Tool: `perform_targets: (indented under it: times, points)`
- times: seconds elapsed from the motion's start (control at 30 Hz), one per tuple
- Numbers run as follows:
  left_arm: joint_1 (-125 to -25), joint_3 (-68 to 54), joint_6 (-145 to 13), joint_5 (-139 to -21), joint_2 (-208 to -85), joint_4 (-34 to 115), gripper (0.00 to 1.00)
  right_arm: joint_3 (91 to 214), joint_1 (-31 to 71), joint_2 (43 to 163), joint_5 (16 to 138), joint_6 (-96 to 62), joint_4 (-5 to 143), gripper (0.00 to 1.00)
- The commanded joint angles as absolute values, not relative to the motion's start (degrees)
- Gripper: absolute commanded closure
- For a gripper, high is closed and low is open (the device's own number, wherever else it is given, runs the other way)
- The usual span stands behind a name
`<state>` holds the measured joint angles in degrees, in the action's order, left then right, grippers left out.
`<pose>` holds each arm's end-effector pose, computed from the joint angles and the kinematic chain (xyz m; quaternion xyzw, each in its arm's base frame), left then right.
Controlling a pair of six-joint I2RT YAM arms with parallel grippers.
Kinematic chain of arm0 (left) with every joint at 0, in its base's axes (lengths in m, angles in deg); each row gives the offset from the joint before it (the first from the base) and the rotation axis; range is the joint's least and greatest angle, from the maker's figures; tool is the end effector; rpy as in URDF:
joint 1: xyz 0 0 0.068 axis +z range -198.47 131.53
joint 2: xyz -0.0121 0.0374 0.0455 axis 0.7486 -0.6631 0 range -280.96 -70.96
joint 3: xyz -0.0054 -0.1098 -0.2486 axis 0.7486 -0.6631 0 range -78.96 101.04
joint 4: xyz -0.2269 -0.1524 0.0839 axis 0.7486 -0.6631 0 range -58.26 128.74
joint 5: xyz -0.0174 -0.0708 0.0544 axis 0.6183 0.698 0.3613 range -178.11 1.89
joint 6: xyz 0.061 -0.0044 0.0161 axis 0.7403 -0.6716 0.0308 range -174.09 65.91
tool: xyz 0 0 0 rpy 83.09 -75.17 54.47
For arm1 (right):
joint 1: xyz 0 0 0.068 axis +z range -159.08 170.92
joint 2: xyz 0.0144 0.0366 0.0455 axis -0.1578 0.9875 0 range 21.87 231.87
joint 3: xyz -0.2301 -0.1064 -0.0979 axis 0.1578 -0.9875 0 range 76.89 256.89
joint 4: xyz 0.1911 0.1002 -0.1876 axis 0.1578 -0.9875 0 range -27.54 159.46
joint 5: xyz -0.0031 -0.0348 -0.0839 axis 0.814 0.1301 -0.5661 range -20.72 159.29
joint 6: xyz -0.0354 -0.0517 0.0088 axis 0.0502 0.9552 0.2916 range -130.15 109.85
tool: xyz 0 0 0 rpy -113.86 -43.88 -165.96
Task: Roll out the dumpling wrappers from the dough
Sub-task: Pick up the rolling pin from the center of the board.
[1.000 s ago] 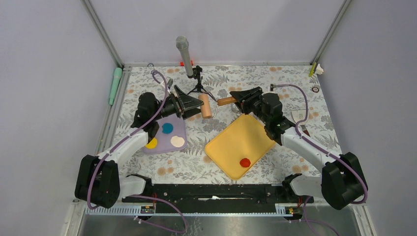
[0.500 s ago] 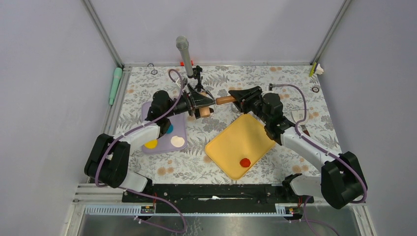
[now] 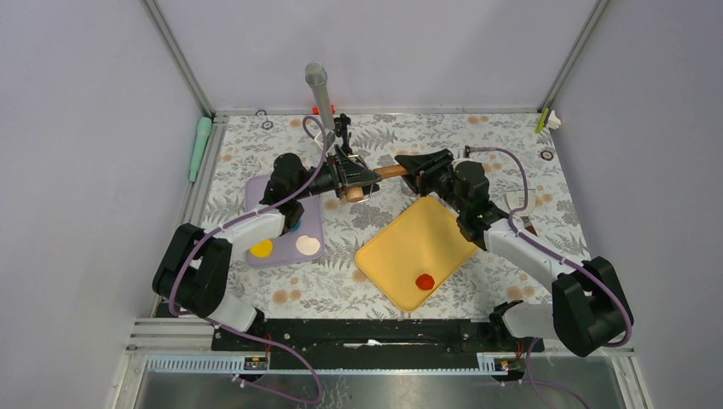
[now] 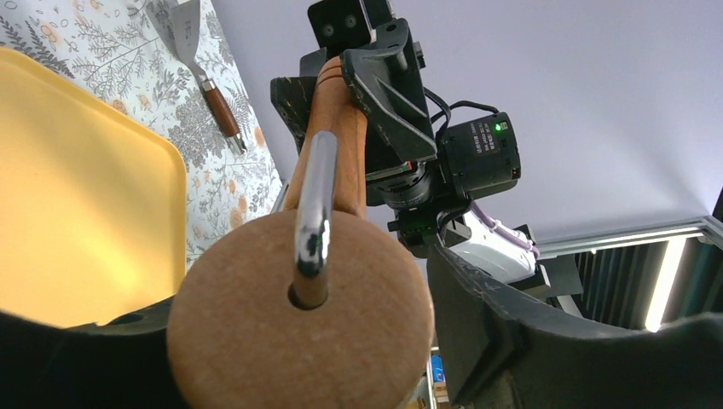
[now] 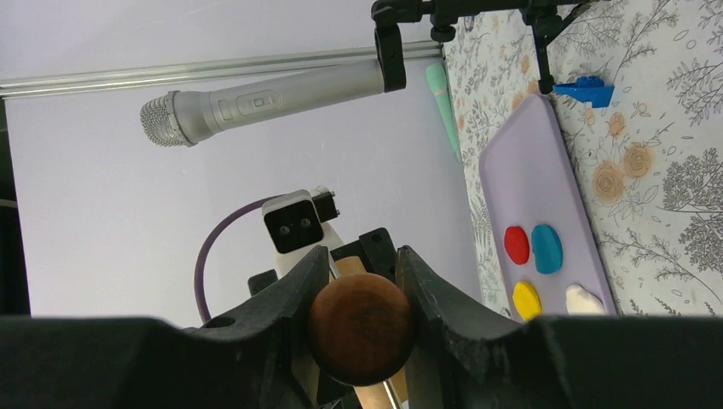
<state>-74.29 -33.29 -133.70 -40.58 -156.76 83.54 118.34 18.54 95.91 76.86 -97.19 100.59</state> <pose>0.3021 -0.1861 0.2558 -0.0163 0.6872 -0.7009 0.1903 0.2899 0.1589 0.2677 0.3141 0.6435 0.6118 0.3362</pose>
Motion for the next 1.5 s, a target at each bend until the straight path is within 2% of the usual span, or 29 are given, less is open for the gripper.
perform_targets:
  times: [0.0,0.07,0.2,0.3,0.47,0.57,0.67,0.77,0.97,1.03,1.13,1.23,1.3,1.37,1.4,1.43,1.47]
  points:
    - [-75.19,-30.97,-135.17,-40.79,-157.81,91.12,0.40,117.85,18.96,95.17,78.28,-98.85,105.84,1.00]
    - [-75.19,-30.97,-135.30,-41.01,-158.02,91.40,0.43,117.72,18.96,94.75,78.10,-98.68,105.37,1.00]
    - [-75.19,-31.34,-135.30,-42.24,-157.94,91.29,0.43,117.29,18.94,94.40,78.07,-98.56,104.97,1.00]
    - [-75.18,-31.74,-135.10,-44.16,-157.48,90.34,0.29,116.91,18.91,94.23,78.01,-98.95,104.97,1.00]
    - [-75.18,-31.73,-134.95,-45.64,-157.45,89.01,0.28,116.81,18.96,93.96,77.74,-98.99,104.74,1.00]
    - [-75.19,-31.79,-134.80,-46.19,-157.54,88.05,0.33,116.73,18.96,93.98,77.64,-99.00,104.86,1.00]
    - [-75.19,-32.13,-133.66,-47.29,-156.85,86.08,0.45,116.42,18.96,94.03,77.90,-99.00,105.24,1.00]
    - [-75.19,-31.86,-132.43,-48.06,-156.28,83.60,0.50,116.64,18.96,94.36,78.60,-98.89,104.99,1.00]
    - [-75.19,-31.52,-130.53,-48.93,-155.07,80.15,0.42,116.52,18.96,94.52,79.60,-98.51,104.26,1.00]
    - [-75.19,-31.66,-130.64,-49.40,-154.82,80.17,0.47,116.15,18.96,94.43,79.24,-98.63,104.55,1.00]
    - [-75.39,-31.29,-130.49,-49.03,-154.97,80.14,0.62,115.78,18.96,94.76,79.40,-98.30,105.70,1.00]
    - [-75.69,-31.08,-130.77,-48.77,-155.57,80.09,0.67,115.62,18.96,95.31,80.11,-98.82,106.72,1.00]
    - [-75.71,-31.31,-131.52,-48.65,-155.89,81.10,0.64,115.63,18.95,95.44,80.25,-98.83,106.85,1.00]
    - [-75.71,-31.24,-131.77,-48.31,-156.19,81.66,0.47,115.42,18.96,95.44,80.35,-98.67,107.38,1.00]
    - [-75.71,-31.16,-131.78,-48.29,-156.21,81.51,0.42,115.30,18.96,95.39,80.28,-98.66,107.64,1.00]
    - [-75.71,-31.15,-131.83,-48.37,-156.22,81.42,0.41,115.22,18.94,95.33,80.27,-98.65,107.78,1.00]
    - [-75.71,-31.22,-131.87,-48.58,-156.22,81.38,0.45,115.17,18.96,95.31,80.27,-98.65,107.79,1.00]
